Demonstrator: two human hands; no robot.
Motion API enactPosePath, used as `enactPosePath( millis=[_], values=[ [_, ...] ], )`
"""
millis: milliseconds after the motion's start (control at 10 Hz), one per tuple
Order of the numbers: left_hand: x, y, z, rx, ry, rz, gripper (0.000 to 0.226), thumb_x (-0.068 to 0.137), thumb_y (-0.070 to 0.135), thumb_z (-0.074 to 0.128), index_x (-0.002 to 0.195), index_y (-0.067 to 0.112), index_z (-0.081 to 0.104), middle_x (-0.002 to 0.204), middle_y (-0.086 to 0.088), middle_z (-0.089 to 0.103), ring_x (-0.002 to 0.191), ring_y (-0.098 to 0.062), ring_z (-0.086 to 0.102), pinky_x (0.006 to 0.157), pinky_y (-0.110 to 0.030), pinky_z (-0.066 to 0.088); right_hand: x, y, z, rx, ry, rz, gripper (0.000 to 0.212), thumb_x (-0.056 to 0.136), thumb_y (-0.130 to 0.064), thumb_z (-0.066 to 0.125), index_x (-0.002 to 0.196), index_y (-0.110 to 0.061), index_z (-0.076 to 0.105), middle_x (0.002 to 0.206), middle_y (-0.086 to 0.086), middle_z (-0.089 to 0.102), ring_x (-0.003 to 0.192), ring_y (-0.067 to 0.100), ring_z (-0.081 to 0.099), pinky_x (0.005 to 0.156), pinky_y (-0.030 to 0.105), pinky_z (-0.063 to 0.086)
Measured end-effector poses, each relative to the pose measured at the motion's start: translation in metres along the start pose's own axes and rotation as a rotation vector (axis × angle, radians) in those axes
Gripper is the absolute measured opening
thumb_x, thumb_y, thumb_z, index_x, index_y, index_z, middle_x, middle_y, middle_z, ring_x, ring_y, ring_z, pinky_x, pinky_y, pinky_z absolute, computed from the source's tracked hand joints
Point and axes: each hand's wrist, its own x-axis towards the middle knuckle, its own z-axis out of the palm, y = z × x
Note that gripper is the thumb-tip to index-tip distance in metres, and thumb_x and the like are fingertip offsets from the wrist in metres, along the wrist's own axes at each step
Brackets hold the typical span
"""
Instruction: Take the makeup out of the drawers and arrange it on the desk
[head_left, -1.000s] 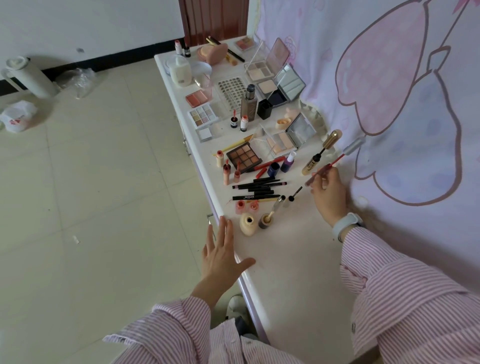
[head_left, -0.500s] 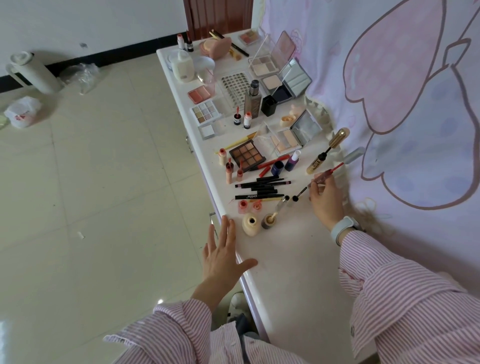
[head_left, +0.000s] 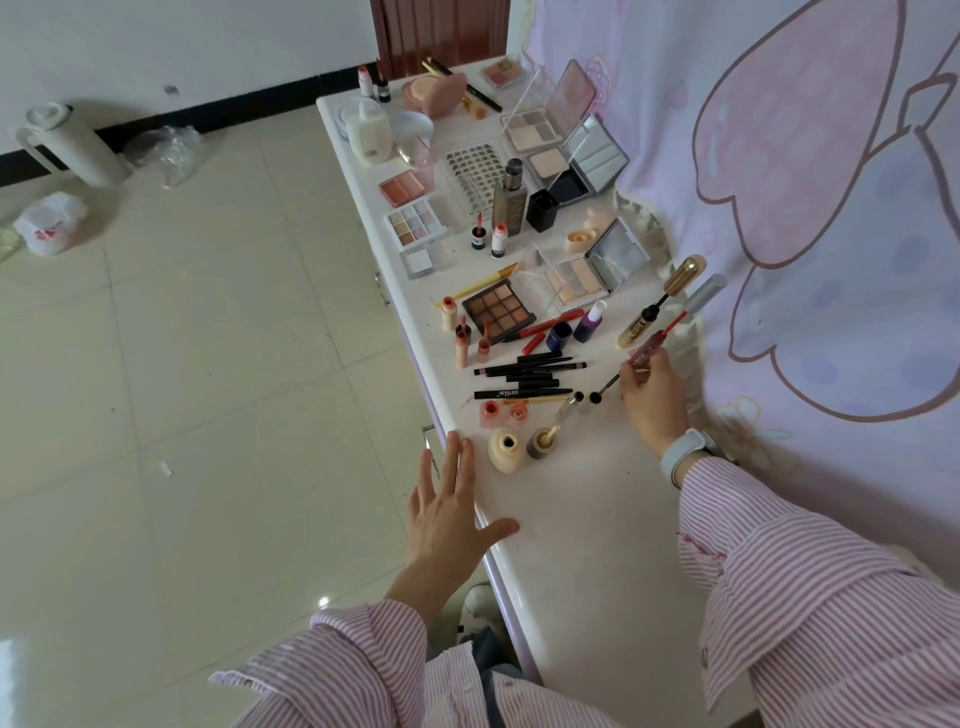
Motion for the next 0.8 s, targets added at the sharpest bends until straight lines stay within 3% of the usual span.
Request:
enactPosePath(
  millis=[100,600,800],
  values=[
    [0.000,0.000,0.001,0.003,-0.002,-0.001,0.105,0.080,0.063,0.050,0.140,0.023,-0.027,0.136,0.014,-0.040,0.137,-0.024,-0.028,0.114,-0.046,0.001,-0.001,-0.001,0.000,0.006,0.003,0.002,0.023,0.092,-0.010,0.049,0.109,0.005,0.049,0.103,0.022,0.061,0.095,0.032,0.058,0.077,0.026,0.038],
    [0.001,-0.001,-0.002,0.074,-0.015,-0.019,0.104,0.080,0.066,0.046,0.141,0.023,-0.026,0.139,0.013,-0.038,0.138,-0.026,-0.025,0.116,-0.047,0.002,-0.002,-0.004,-0.001,0.067,0.010,0.045,0.028,0.087,-0.010,0.058,0.109,0.004,0.048,0.103,0.020,0.061,0.094,0.031,0.059,0.079,0.029,0.043],
    [-0.002,0.001,-0.003,0.124,0.006,-0.008,0.103,0.080,0.068,0.044,0.141,0.023,-0.026,0.136,0.013,-0.040,0.139,-0.027,-0.025,0.116,-0.049,0.005,-0.019,0.004,-0.007,0.042,-0.005,0.062,0.041,0.089,-0.014,0.057,0.125,0.000,0.044,0.118,0.015,0.055,0.086,0.017,0.053,0.076,0.026,0.042]
  ],
)
